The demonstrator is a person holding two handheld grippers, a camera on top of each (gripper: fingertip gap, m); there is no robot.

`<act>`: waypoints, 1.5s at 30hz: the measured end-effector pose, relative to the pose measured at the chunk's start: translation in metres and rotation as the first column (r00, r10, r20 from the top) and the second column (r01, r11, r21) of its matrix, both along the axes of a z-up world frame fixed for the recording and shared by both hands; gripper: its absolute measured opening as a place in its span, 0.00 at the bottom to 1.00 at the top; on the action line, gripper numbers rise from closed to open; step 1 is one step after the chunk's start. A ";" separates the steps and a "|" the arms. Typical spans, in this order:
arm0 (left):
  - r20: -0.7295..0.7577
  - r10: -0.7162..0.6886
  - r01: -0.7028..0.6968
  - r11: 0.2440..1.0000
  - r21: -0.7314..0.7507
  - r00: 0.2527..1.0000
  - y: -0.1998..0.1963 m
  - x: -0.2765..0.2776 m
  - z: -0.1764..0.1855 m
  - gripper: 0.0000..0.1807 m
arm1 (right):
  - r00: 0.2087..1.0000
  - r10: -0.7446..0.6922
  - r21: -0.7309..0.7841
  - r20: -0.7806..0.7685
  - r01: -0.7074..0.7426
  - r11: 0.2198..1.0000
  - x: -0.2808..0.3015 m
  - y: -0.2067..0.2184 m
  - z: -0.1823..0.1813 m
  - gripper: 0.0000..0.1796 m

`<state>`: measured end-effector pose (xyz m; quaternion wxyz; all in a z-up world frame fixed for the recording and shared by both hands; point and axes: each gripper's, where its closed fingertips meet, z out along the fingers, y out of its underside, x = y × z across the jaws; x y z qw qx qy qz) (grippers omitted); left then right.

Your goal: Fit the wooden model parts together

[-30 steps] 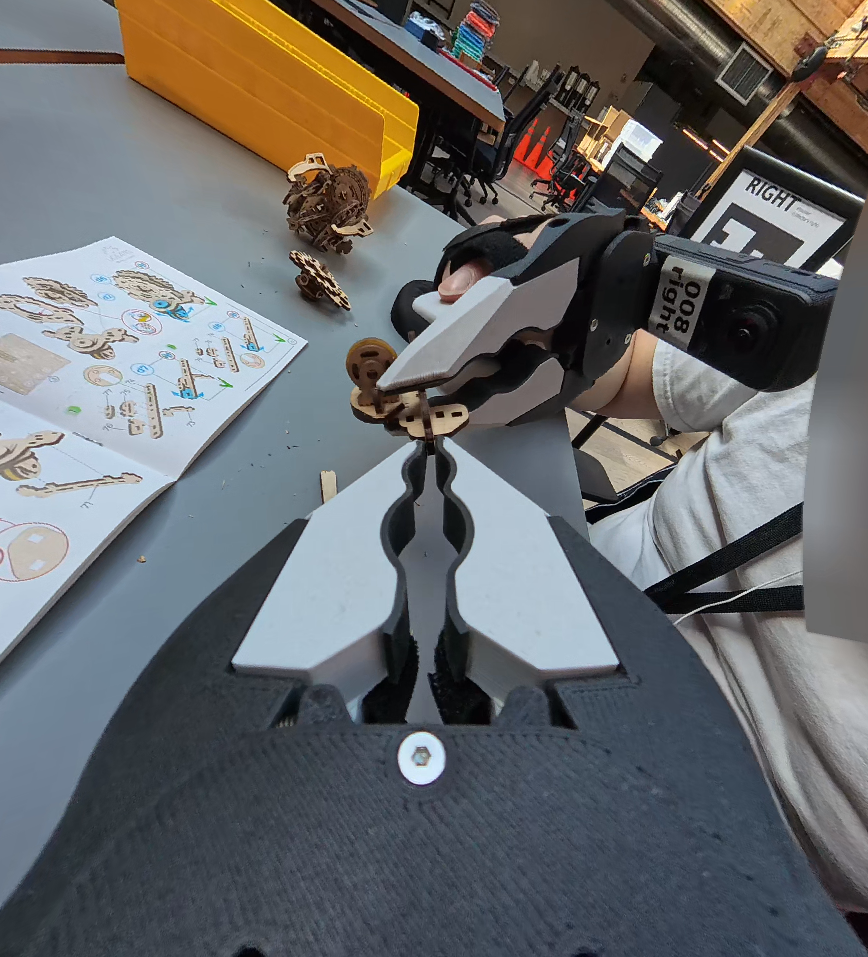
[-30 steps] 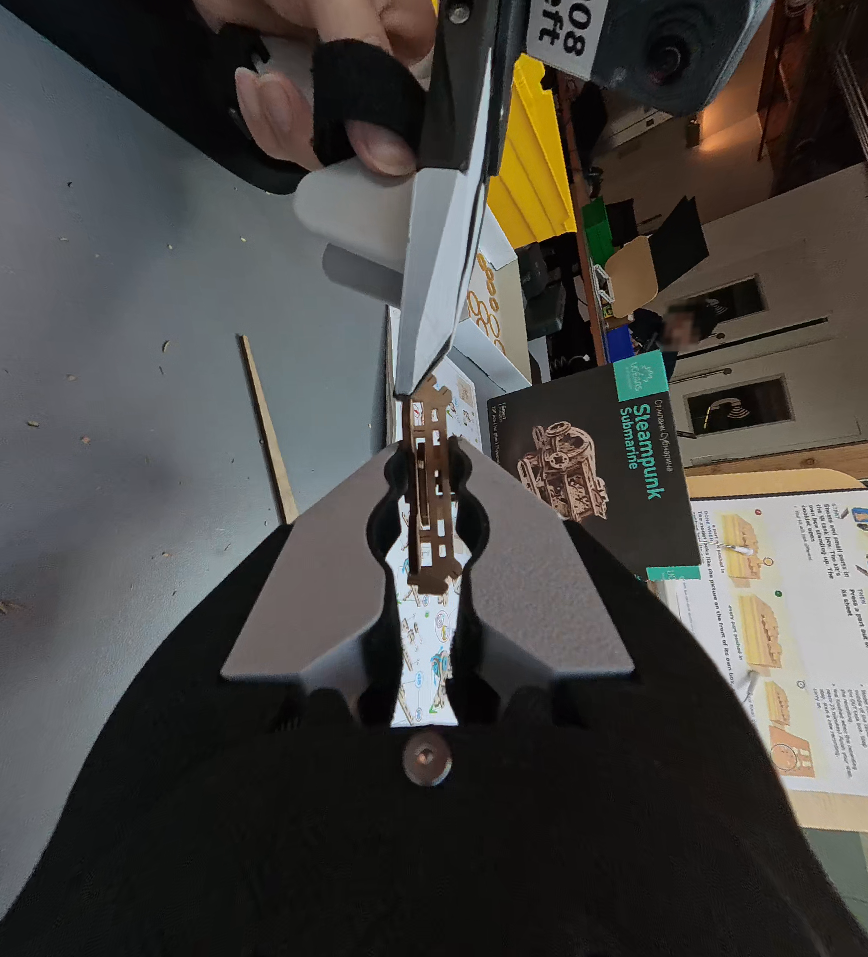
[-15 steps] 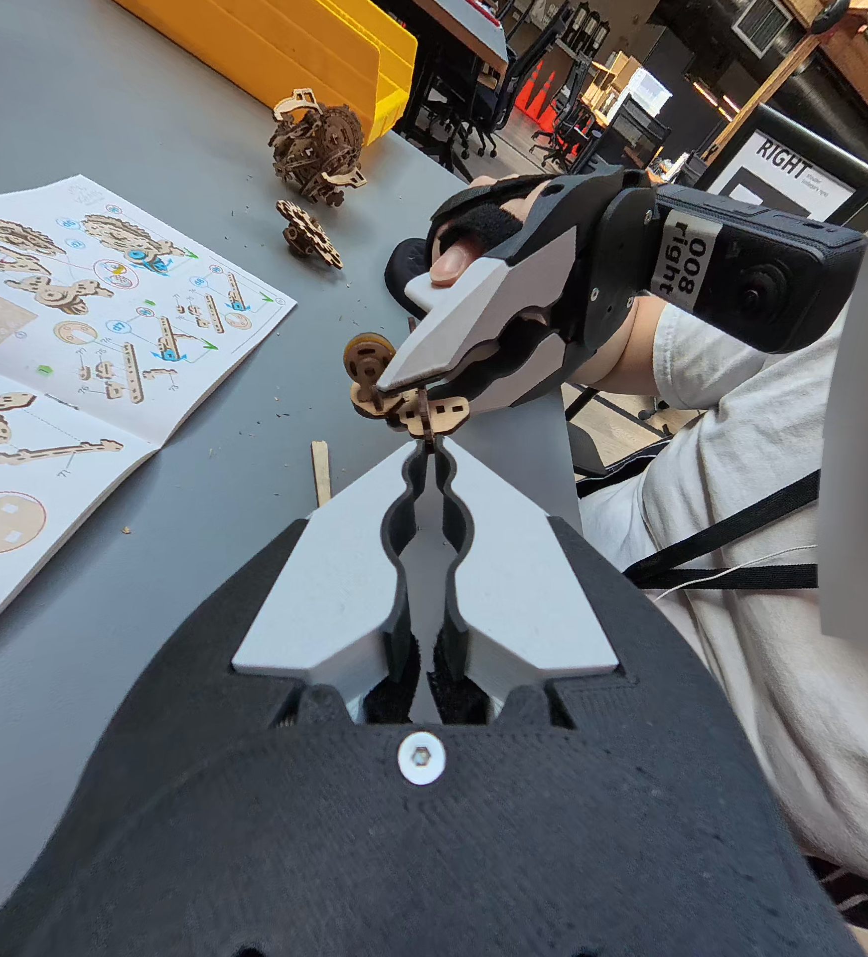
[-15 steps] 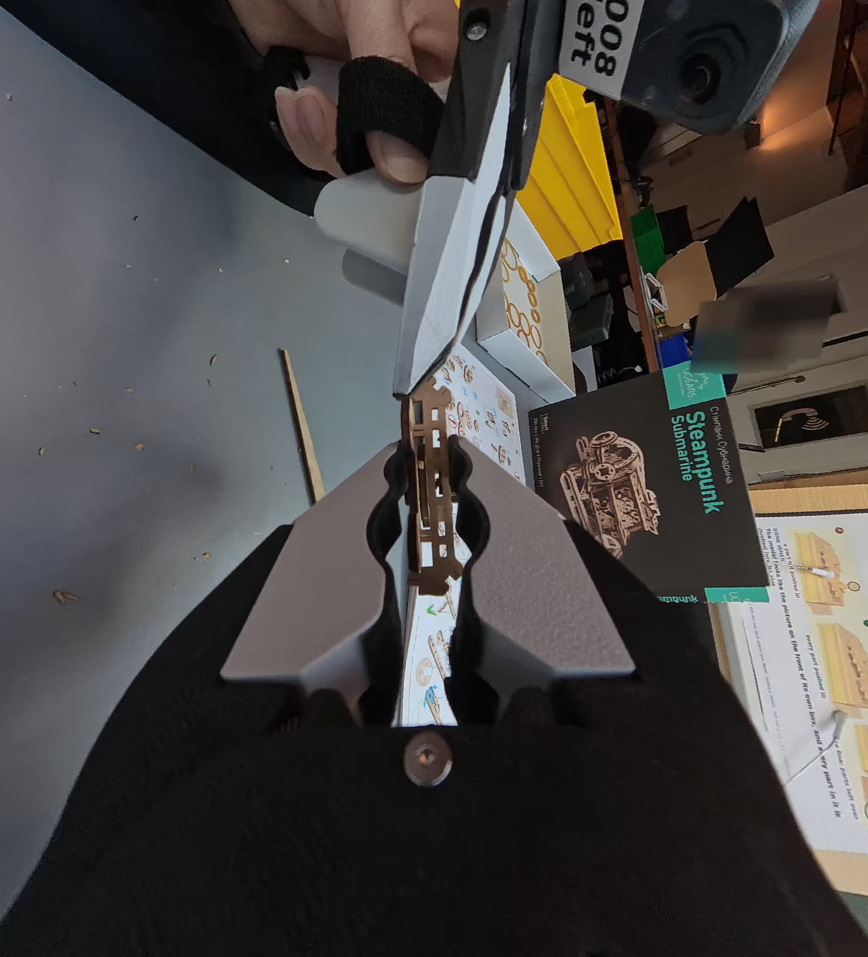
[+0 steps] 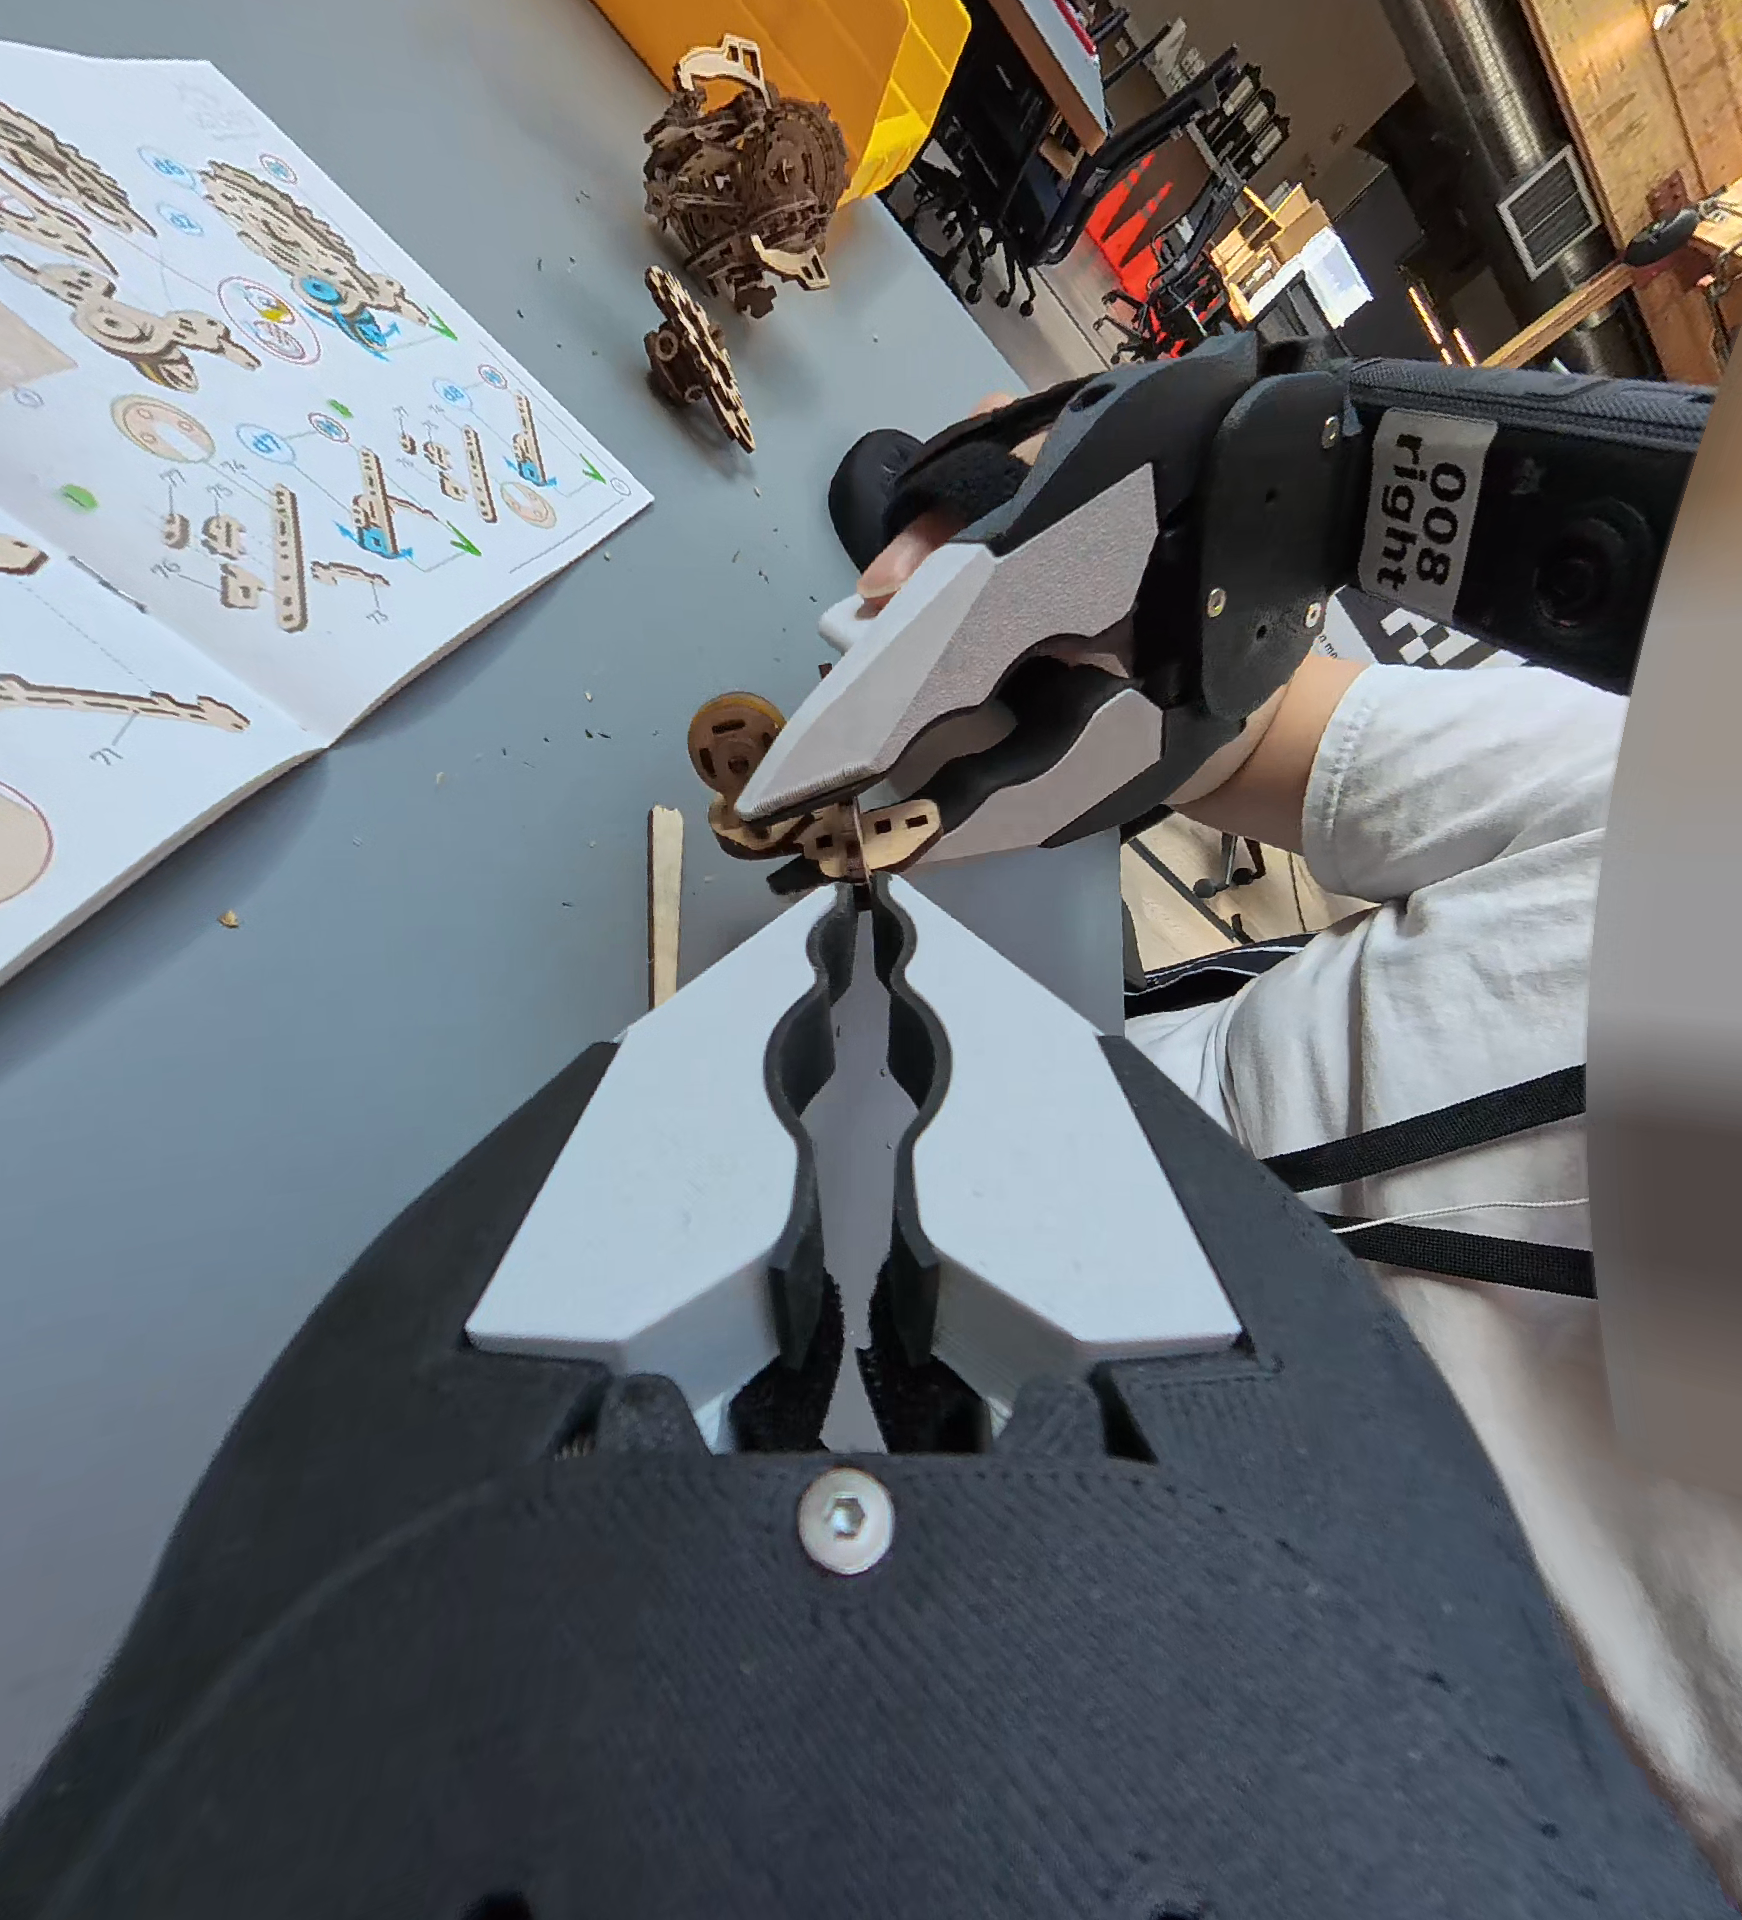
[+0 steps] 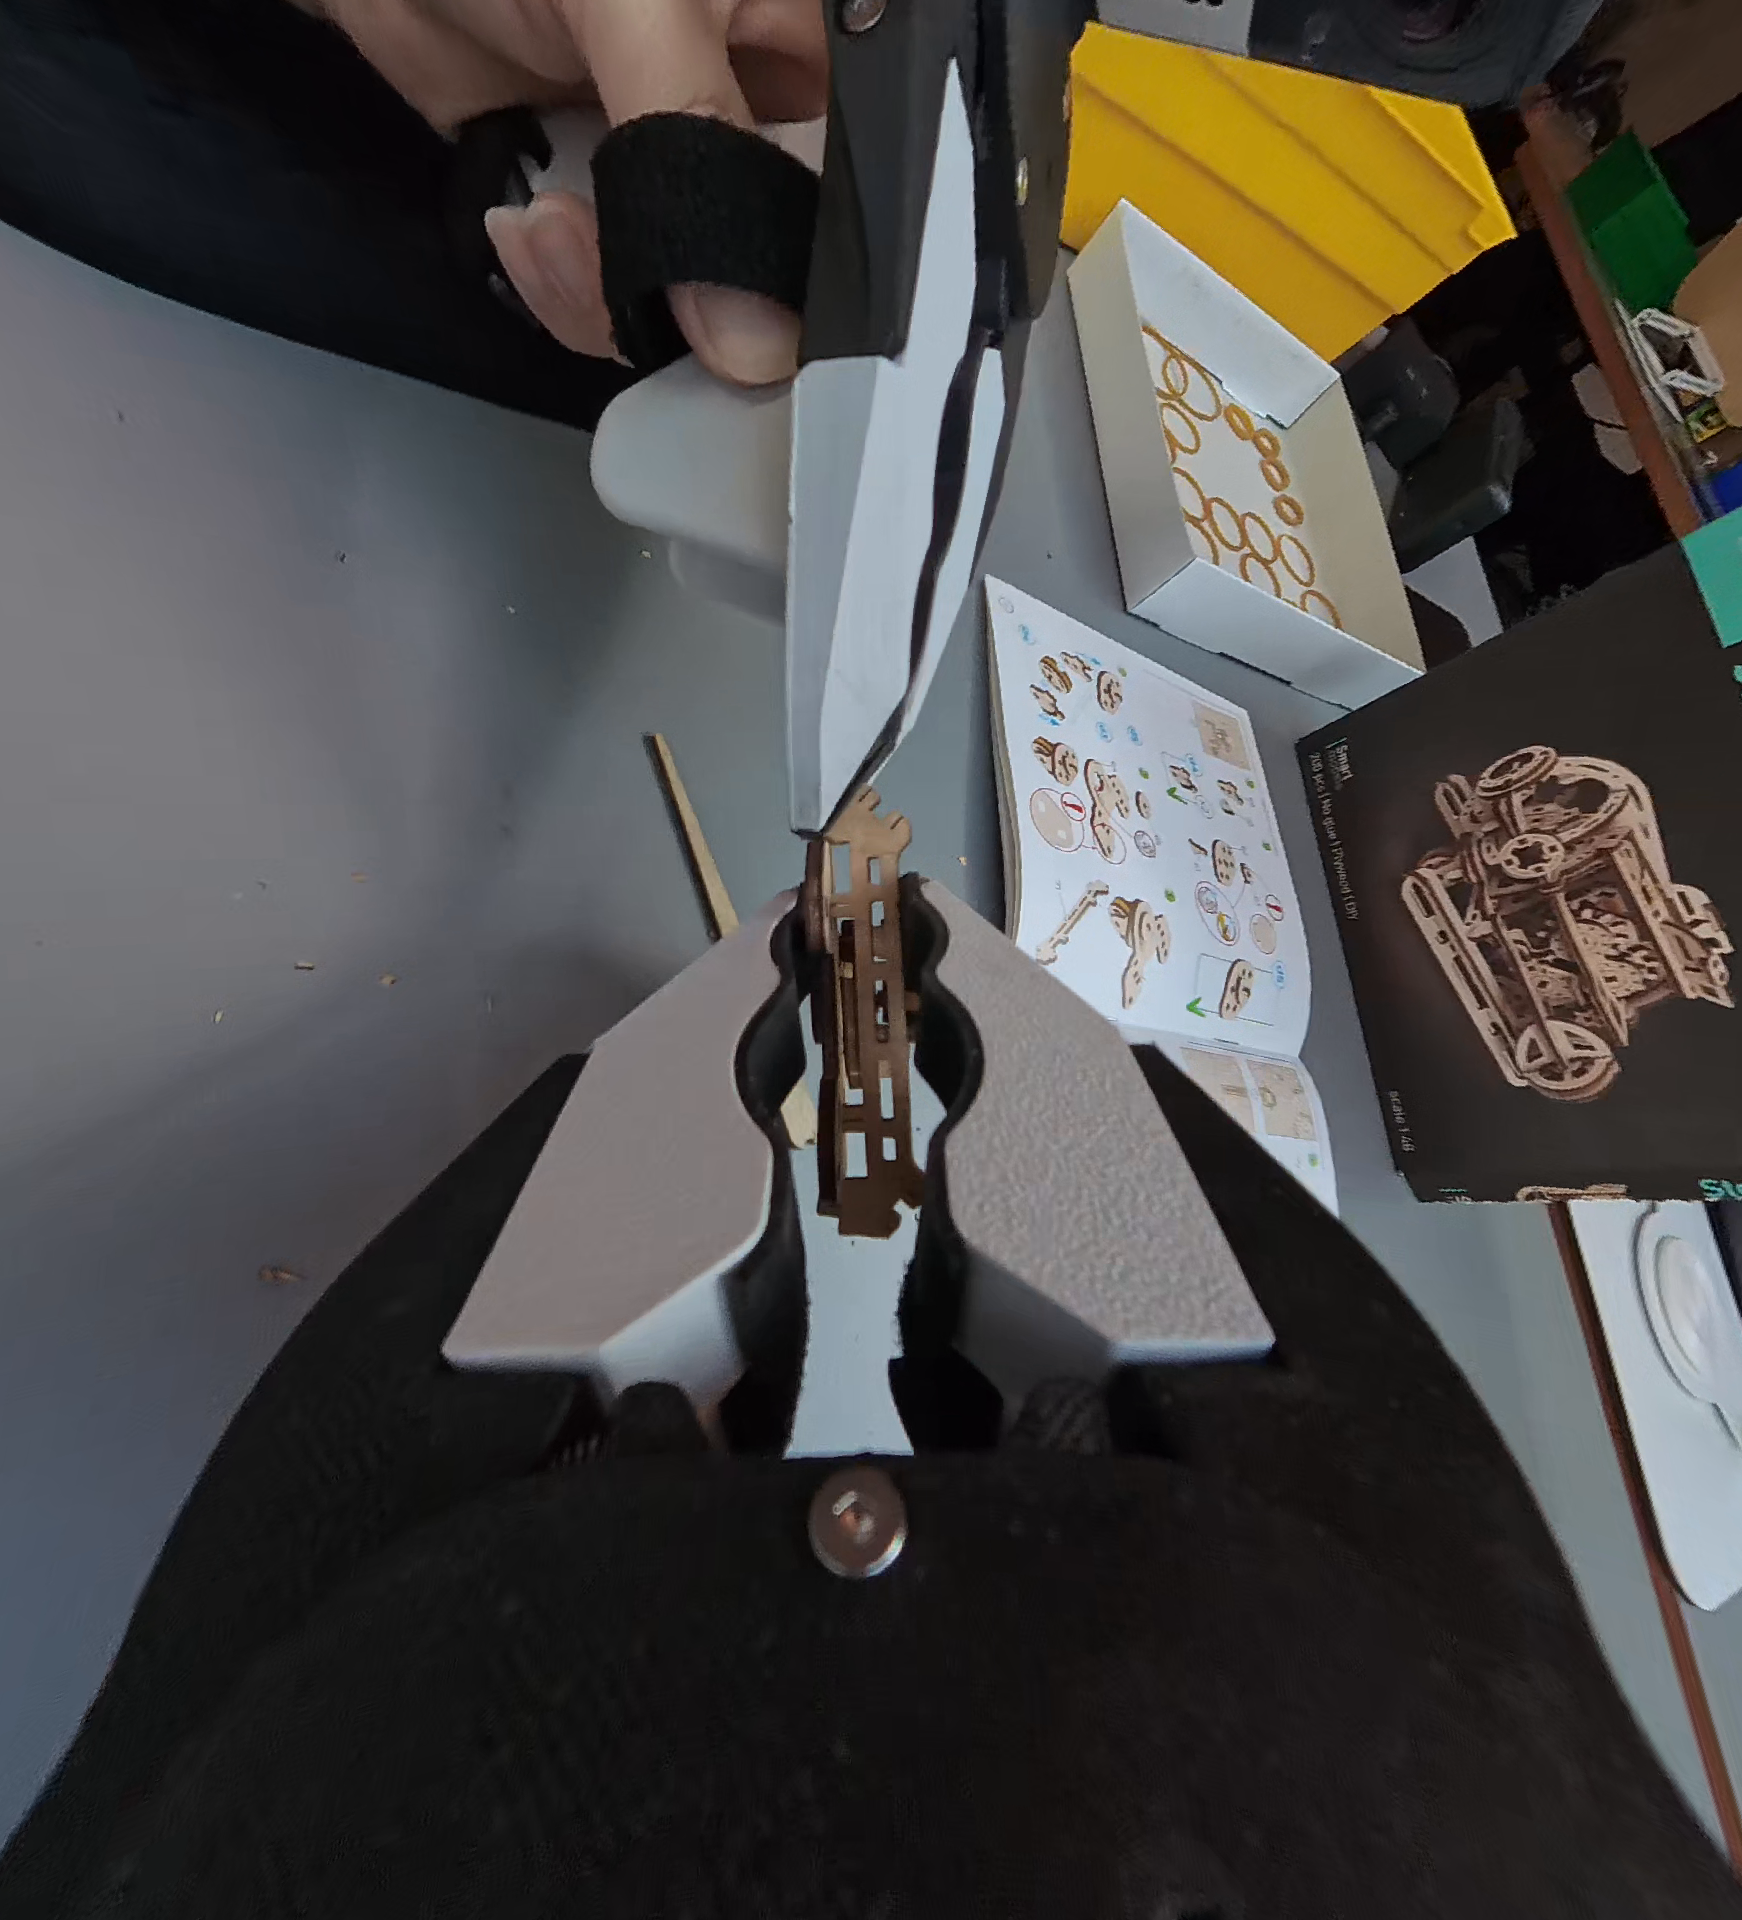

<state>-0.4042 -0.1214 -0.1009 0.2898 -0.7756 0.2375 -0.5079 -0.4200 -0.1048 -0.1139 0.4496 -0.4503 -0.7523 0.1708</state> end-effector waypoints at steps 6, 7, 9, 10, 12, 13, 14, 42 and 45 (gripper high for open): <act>-0.010 -0.004 0.004 1.000 -0.025 1.000 -0.003 -0.002 -0.003 0.01 | 0.999 0.028 -0.031 0.020 -0.028 0.999 -0.002 -0.003 -0.004 0.08; -0.006 -0.009 0.009 0.999 -0.033 1.000 -0.004 -0.002 -0.003 0.01 | 0.999 0.038 -0.036 0.024 -0.037 0.999 -0.002 -0.004 -0.004 0.08; 0.002 -0.015 0.015 0.999 -0.040 1.000 -0.005 -0.002 -0.003 0.01 | 0.998 0.052 -0.040 0.025 -0.051 0.998 -0.002 -0.005 -0.004 0.08; 0.001 -0.021 0.021 0.999 -0.044 1.000 -0.005 -0.002 -0.003 0.01 | 0.998 0.061 -0.041 0.030 -0.060 0.997 -0.002 -0.006 -0.004 0.08; -0.001 -0.030 0.030 0.998 -0.050 1.000 -0.007 -0.001 -0.004 0.01 | 0.996 0.078 -0.033 0.033 -0.076 0.997 -0.001 -0.007 -0.005 0.08; 0.003 -0.036 0.036 0.998 -0.055 0.999 -0.008 0.000 -0.004 0.01 | 0.995 0.091 -0.034 0.032 -0.090 0.995 -0.001 -0.009 -0.005 0.08; 0.013 -0.040 0.041 0.997 -0.060 0.999 -0.009 0.000 -0.003 0.01 | 0.995 0.100 -0.035 0.027 -0.099 0.995 0.000 -0.010 -0.004 0.08; 0.247 0.068 -0.017 0.979 -0.205 0.967 0.004 -0.016 0.011 0.00 | 0.987 0.100 0.055 -0.129 -0.094 0.994 0.010 -0.004 0.027 0.15; 0.251 0.056 -0.005 0.979 -0.202 0.966 0.003 -0.015 0.011 0.00 | 0.985 0.093 0.018 -0.142 -0.091 0.996 0.010 -0.002 0.029 0.15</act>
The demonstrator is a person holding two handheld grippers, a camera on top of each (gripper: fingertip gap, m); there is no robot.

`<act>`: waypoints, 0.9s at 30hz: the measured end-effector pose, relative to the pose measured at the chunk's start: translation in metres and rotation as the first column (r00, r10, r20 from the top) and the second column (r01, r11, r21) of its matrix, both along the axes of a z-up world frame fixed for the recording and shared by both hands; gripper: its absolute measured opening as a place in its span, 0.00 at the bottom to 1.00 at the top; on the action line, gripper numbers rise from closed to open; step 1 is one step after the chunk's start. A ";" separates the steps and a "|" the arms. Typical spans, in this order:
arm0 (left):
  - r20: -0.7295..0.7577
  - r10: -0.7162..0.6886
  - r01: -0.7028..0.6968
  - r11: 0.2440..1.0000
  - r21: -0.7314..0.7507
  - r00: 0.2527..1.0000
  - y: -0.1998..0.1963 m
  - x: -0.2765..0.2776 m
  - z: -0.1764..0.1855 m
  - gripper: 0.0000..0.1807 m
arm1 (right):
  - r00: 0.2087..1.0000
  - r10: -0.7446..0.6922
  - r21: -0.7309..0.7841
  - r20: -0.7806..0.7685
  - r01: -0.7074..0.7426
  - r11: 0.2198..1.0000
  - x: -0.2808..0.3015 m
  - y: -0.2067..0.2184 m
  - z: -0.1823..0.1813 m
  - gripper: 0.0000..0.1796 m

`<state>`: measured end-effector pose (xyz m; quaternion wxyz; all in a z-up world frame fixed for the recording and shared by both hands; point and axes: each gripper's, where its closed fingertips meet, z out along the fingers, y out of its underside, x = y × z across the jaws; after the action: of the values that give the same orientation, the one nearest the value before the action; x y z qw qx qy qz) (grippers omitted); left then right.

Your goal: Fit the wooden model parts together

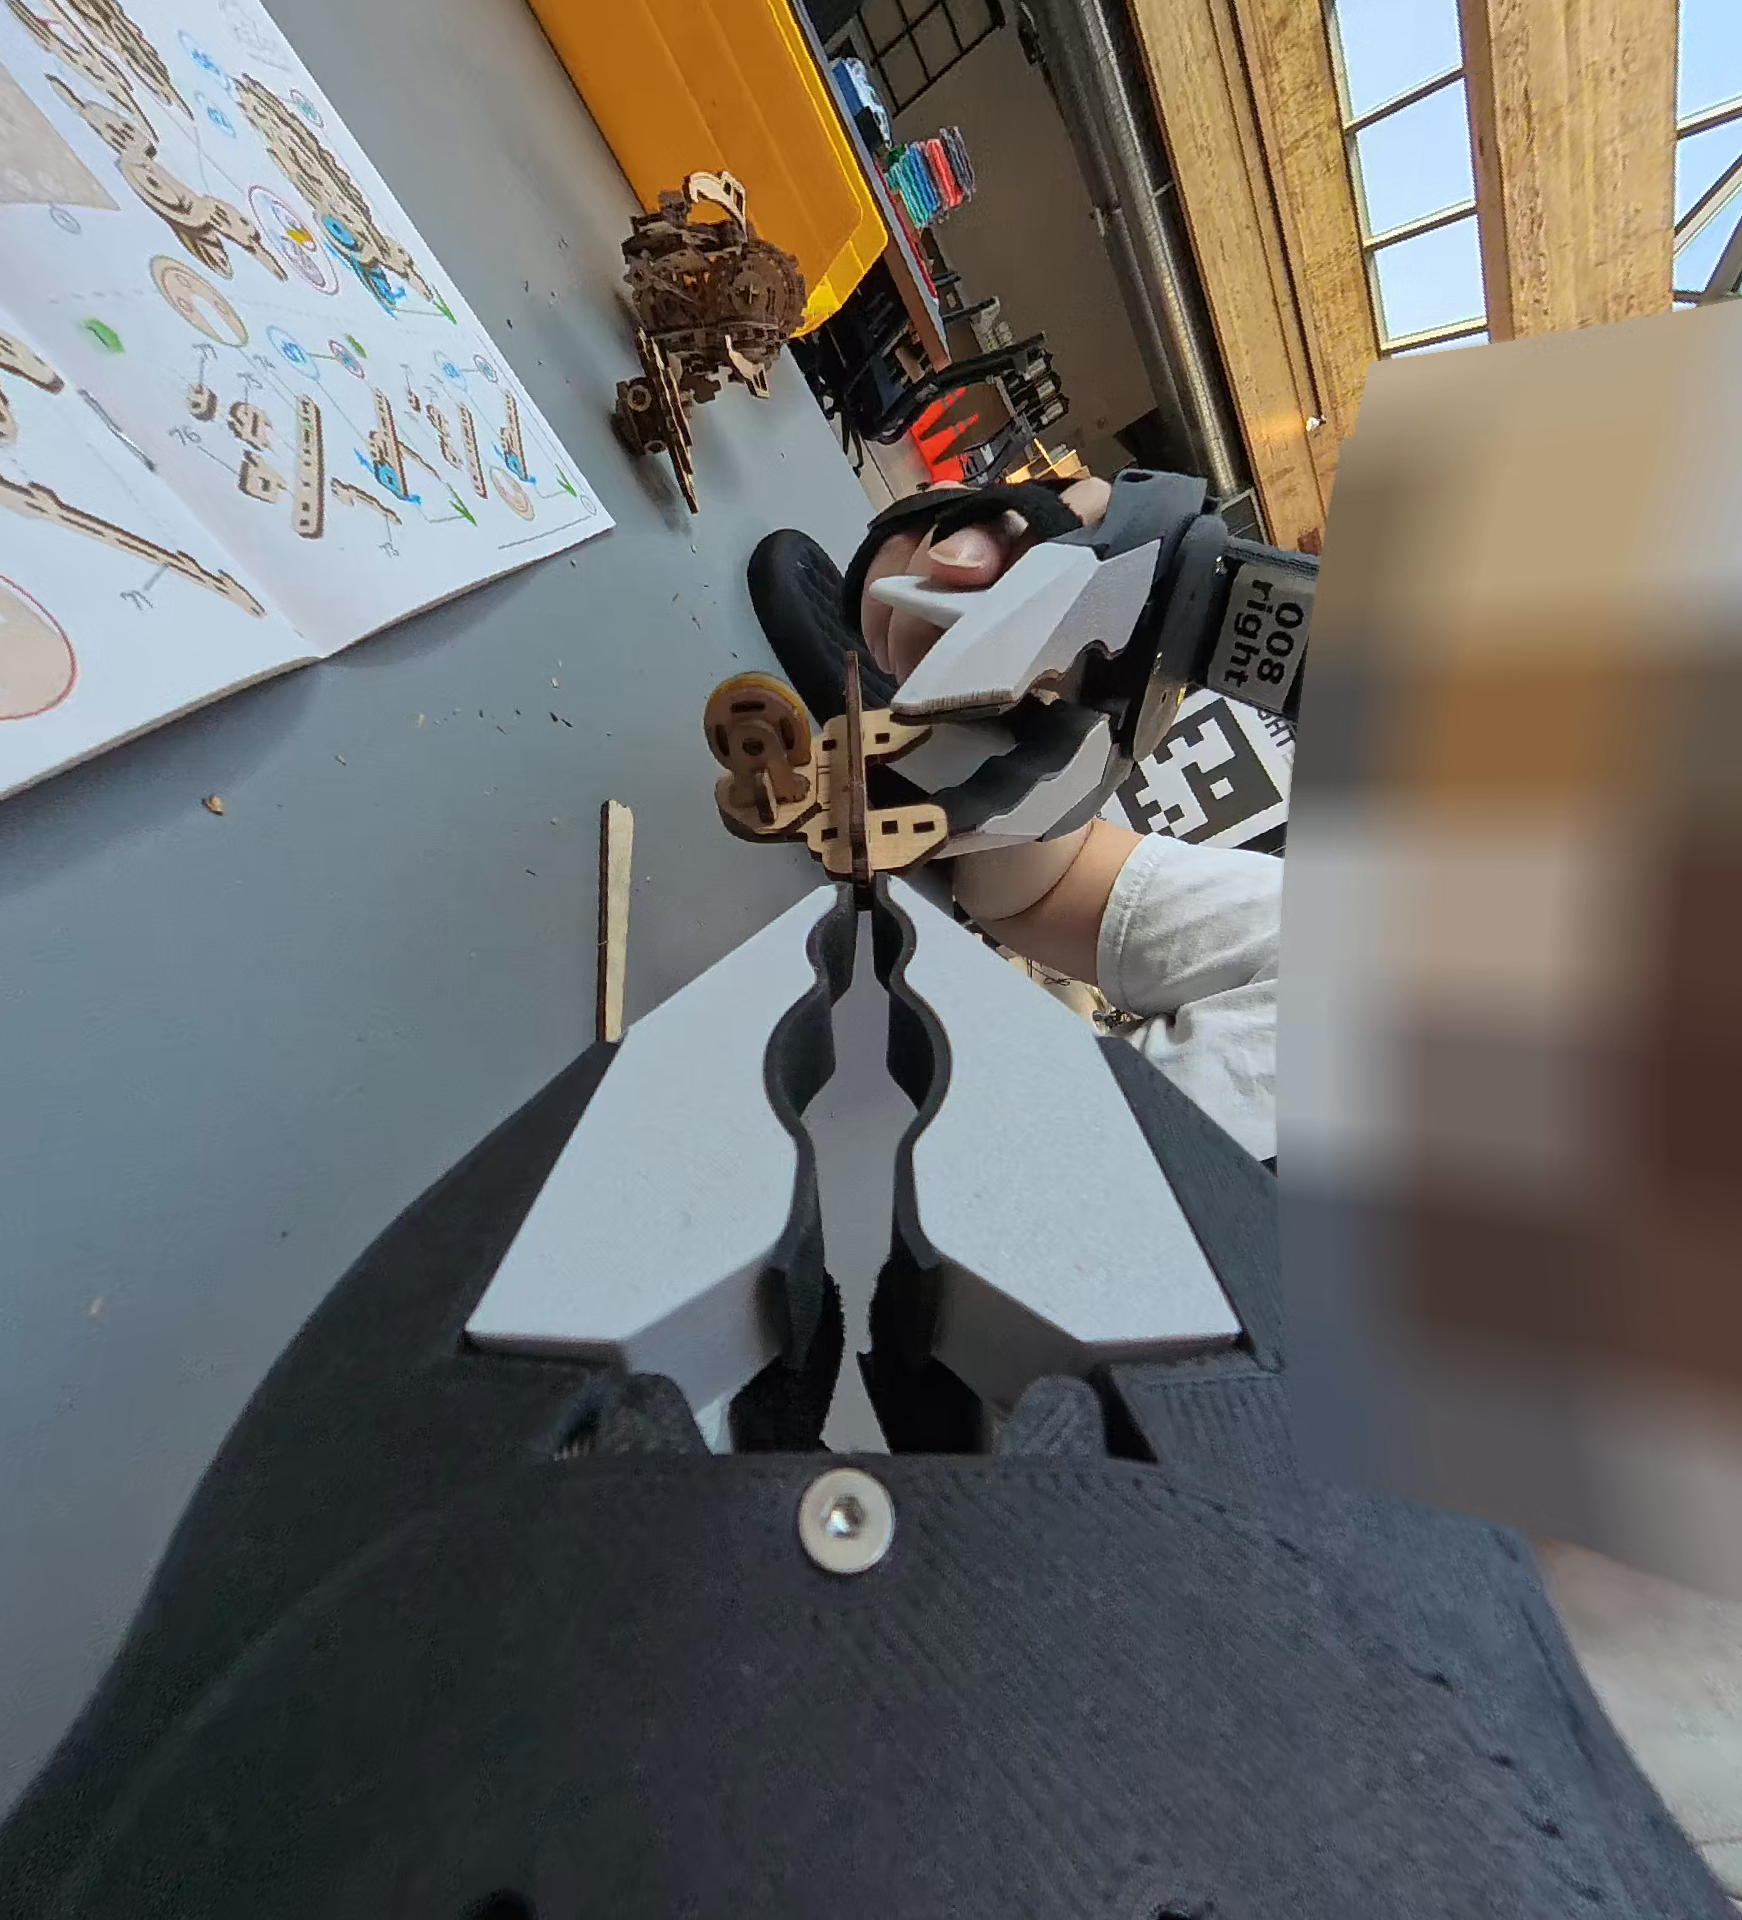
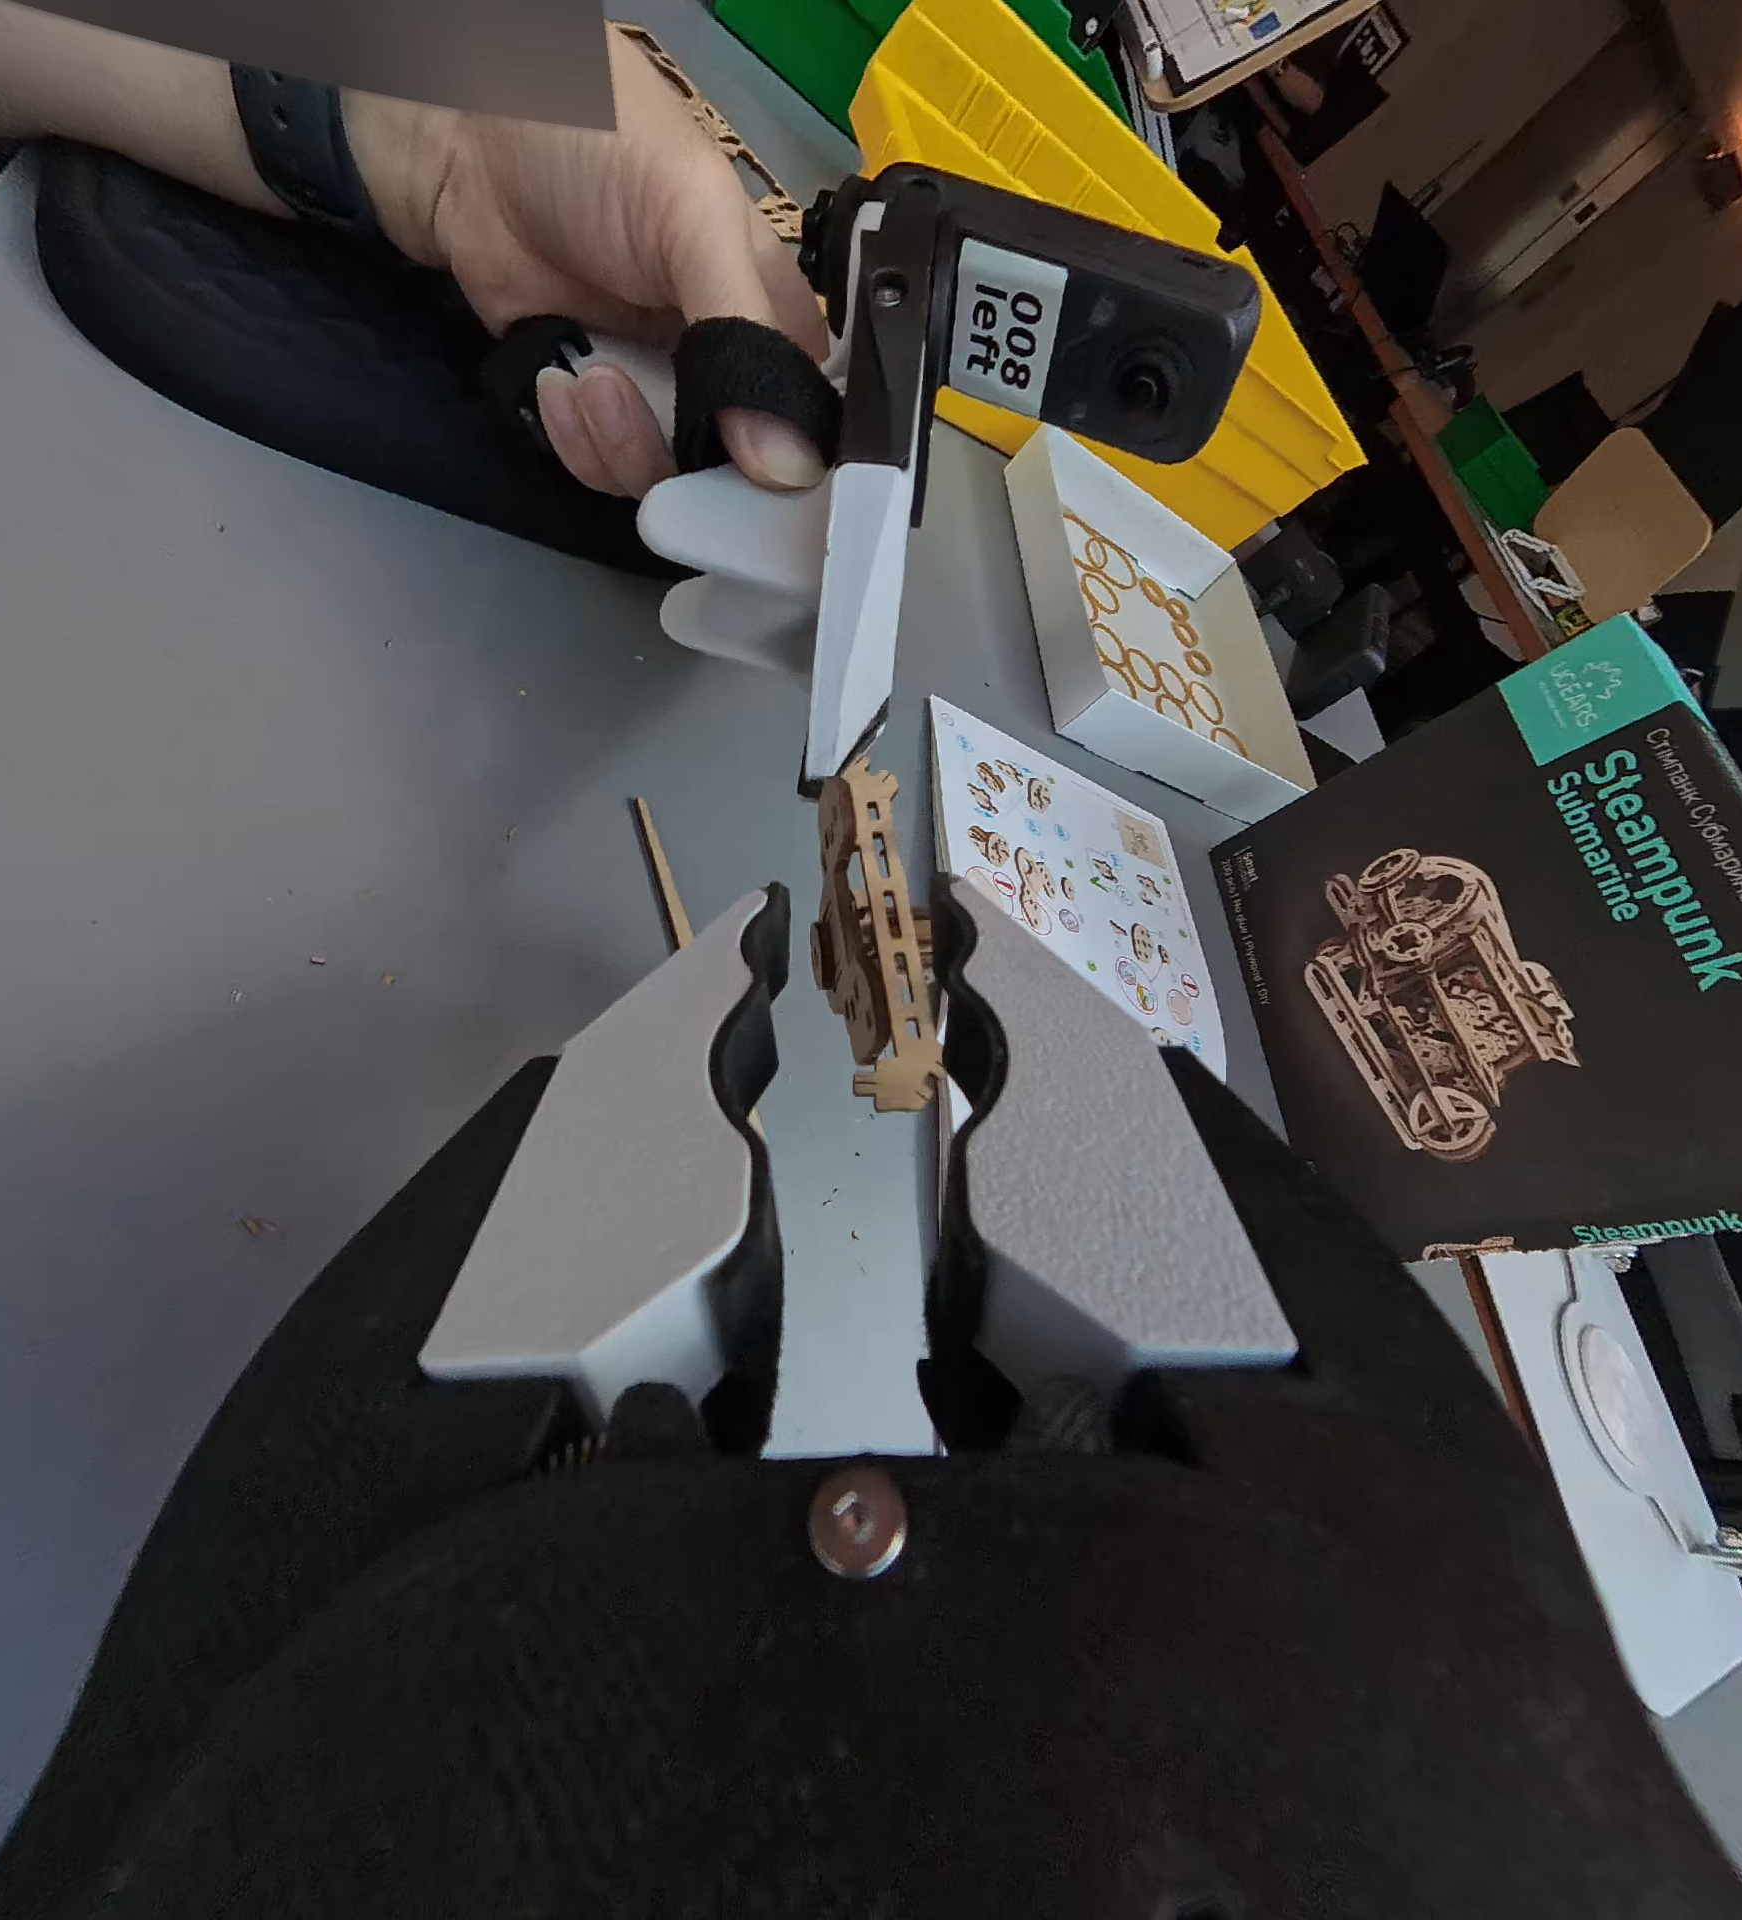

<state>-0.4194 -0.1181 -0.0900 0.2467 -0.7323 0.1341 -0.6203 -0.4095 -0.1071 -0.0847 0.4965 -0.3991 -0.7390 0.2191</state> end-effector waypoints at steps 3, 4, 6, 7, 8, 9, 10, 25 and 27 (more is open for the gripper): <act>-0.032 -0.037 0.040 0.993 0.107 0.999 -0.006 0.007 0.008 0.00 | 1.000 -0.005 0.047 0.021 0.004 0.999 0.000 0.002 -0.003 0.15; -0.081 -0.030 0.041 0.989 0.142 0.996 -0.005 0.007 0.005 0.00 | 1.000 -0.013 0.072 0.020 0.011 0.997 0.001 0.004 -0.003 0.16; -0.148 -0.015 0.047 0.976 0.213 0.989 -0.006 0.007 0.004 0.00 | 1.000 -0.022 0.107 0.001 0.021 0.994 0.007 0.008 0.003 0.17; -0.155 -0.012 0.050 0.968 0.244 0.988 -0.007 0.008 0.006 0.00 | 1.000 -0.022 0.117 -0.015 0.023 0.993 0.010 0.009 0.007 0.18; -0.157 -0.012 0.055 0.960 0.273 0.987 -0.008 0.008 0.009 0.00 | 1.000 -0.018 0.124 -0.022 0.020 0.992 0.015 0.009 0.009 0.19; -0.163 -0.011 0.060 0.953 0.299 0.987 -0.008 0.008 0.011 0.00 | 1.000 -0.014 0.134 -0.025 0.017 0.991 0.019 0.009 0.011 0.19; -0.171 -0.009 0.065 0.944 0.323 0.985 -0.009 0.007 0.013 0.00 | 1.000 -0.008 0.145 -0.030 0.013 0.989 0.023 0.009 0.012 0.19; -0.064 -0.099 0.116 0.925 0.361 0.993 -0.023 0.011 0.030 0.00 | 0.990 0.067 0.228 -0.126 -0.037 0.973 0.027 -0.012 0.032 0.11; -0.065 -0.108 0.125 0.925 0.358 0.992 -0.024 0.011 0.029 0.00 | 0.990 0.068 0.225 -0.122 -0.039 0.974 0.027 -0.012 0.032 0.11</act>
<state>-0.4081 -0.1419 -0.0612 0.3370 -0.6788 0.2946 -0.5822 -0.3821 -0.1195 -0.0527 0.5785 -0.3060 -0.7359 0.1737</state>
